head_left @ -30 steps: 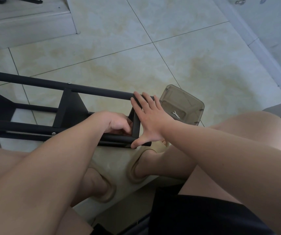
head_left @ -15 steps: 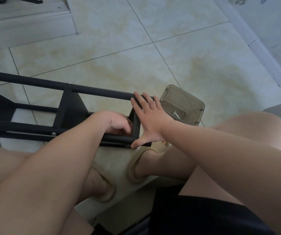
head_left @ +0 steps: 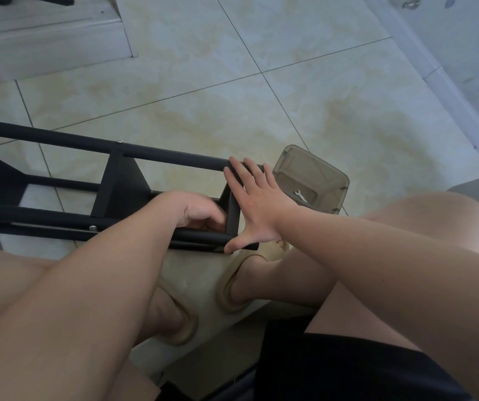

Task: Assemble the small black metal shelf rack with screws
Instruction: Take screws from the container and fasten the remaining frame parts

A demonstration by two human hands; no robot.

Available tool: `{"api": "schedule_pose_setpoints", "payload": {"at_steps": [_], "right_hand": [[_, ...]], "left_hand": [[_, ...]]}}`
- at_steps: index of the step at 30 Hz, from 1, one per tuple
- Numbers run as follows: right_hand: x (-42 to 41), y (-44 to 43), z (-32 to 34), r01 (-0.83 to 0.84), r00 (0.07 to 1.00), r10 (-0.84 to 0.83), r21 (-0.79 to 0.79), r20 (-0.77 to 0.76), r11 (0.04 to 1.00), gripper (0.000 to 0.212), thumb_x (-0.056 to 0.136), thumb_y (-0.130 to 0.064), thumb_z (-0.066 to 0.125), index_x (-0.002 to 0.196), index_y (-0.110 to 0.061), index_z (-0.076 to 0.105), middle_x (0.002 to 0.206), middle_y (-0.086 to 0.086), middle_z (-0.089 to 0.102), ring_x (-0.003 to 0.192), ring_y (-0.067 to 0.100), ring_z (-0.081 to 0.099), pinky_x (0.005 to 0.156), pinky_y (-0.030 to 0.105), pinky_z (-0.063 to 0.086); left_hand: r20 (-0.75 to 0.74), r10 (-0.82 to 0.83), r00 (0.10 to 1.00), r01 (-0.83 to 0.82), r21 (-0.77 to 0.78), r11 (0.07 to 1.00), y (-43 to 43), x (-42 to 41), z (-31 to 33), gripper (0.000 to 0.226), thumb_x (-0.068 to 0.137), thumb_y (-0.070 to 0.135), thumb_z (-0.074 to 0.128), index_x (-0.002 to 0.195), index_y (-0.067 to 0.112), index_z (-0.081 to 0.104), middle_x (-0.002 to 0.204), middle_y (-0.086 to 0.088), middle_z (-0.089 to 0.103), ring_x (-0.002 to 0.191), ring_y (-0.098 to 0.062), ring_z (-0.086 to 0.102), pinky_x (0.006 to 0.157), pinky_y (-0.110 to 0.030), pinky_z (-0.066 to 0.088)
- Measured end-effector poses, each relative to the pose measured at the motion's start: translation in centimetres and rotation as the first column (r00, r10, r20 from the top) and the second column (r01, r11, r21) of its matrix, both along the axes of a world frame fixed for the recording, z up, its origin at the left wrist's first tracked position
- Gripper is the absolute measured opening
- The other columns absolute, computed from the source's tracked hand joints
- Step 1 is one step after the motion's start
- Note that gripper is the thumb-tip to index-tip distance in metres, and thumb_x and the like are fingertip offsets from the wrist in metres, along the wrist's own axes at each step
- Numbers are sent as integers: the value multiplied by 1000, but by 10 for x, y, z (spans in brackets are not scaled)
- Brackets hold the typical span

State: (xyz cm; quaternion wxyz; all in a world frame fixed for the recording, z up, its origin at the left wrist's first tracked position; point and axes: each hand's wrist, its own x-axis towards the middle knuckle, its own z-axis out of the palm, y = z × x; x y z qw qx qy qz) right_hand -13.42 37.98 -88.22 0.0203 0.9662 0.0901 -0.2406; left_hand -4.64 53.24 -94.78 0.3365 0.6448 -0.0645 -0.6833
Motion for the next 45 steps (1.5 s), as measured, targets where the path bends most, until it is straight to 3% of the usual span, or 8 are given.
{"api": "schedule_pose_setpoints", "payload": {"at_steps": [3, 5, 11, 21, 29, 33, 36, 45], "right_hand": [[0, 0, 0, 1, 1000, -1, -2, -1, 1000, 155, 53, -100, 52, 160, -8, -12, 166, 14, -20, 153, 39, -17, 123, 59, -6], [0, 0, 0, 0, 1000, 0, -4, 0, 1000, 155, 53, -101, 52, 160, -8, -11, 167, 14, -20, 153, 39, -17, 123, 59, -6], [-1, 0, 0, 2, 1000, -2, 2, -4, 1000, 154, 54, -100, 52, 160, -8, -13, 166, 14, -21, 153, 38, -19, 122, 59, -6], [0, 0, -1, 5, 1000, -5, 5, -3, 1000, 154, 54, -99, 53, 160, -9, -12, 167, 14, -21, 153, 38, -18, 122, 59, -6], [0, -1, -1, 2, 1000, -2, -1, -2, 1000, 154, 54, -100, 53, 160, -8, -12, 167, 14, -21, 153, 38, -18, 122, 59, -5], [0, -1, -1, -3, 1000, 3, -3, 4, 1000, 154, 54, -100, 52, 160, -8, -12, 167, 14, -20, 153, 39, -17, 122, 60, -5], [0, -1, -1, -7, 1000, 7, -3, 5, 1000, 154, 54, -101, 51, 160, -8, -11, 167, 14, -19, 153, 39, -17, 122, 60, -5], [-1, -1, -1, -13, 1000, 13, -5, 3, 1000, 153, 55, -101, 50, 160, -8, -12, 166, 15, -20, 153, 39, -18, 122, 59, -5]], "left_hand": [[73, -37, 997, 33, 64, 997, -1, 0, 4, 10, 82, 10, 67, 77, 10, 76, 78, -10, 73, 77, -27, 69, 78, -37, 55], [115, -39, 993, 31, 74, 997, -3, -1, 6, 9, 81, 7, 67, 86, 4, 74, 81, -12, 72, 86, -31, 67, 91, -44, 52], [150, -46, 988, 34, 77, 996, -10, -1, 9, 32, 80, -3, 62, 111, -11, 67, 94, -22, 65, 92, -35, 63, 104, -54, 46], [77, -19, 997, 20, -10, 1000, -5, -2, 3, 28, 87, -6, 56, 110, -1, 71, 91, -17, 71, 87, -31, 67, 87, -40, 53], [-32, -54, 998, 52, -56, 997, 1, 0, 4, 21, 89, -4, 54, 99, 6, 70, 84, -9, 72, 80, -21, 67, 74, -28, 54], [-45, -46, 998, 43, -73, 996, 1, 0, 5, 26, 91, -7, 52, 113, 0, 64, 102, -18, 66, 97, -29, 63, 92, -37, 50], [-26, -52, 998, 49, -80, 996, -1, -1, 5, 26, 91, -7, 52, 113, -1, 65, 107, -20, 65, 103, -33, 61, 101, -42, 46], [-46, -35, 998, 29, -117, 993, 1, -2, 1, 23, 92, -8, 52, 108, 2, 66, 107, -19, 66, 101, -30, 63, 91, -36, 50]]}}
